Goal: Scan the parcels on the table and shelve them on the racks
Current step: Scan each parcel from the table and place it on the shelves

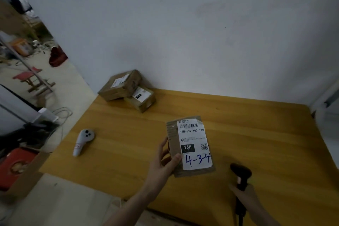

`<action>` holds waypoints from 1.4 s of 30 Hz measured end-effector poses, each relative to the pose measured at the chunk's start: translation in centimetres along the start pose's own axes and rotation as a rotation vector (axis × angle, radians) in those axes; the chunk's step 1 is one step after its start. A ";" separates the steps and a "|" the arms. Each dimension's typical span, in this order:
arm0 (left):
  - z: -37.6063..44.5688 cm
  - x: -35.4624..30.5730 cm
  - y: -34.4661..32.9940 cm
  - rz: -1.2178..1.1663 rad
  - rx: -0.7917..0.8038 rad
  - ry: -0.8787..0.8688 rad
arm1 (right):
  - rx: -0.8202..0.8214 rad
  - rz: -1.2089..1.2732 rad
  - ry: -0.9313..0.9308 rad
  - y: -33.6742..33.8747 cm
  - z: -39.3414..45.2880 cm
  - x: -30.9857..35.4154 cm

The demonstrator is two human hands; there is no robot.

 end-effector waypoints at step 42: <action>1.2 1.0 -0.7 0.113 0.134 -0.147 | -0.013 0.289 0.611 2.3 -23.4 7.7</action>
Point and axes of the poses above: each hand's wrist, its own z-axis towards the middle knuckle, its own y-axis out of the back of the hand, x = y × z, the point moved 3 cm from there along z, towards the middle knuckle, and after that the axes turned 8 degrees about -x, right-handed, at the moved point
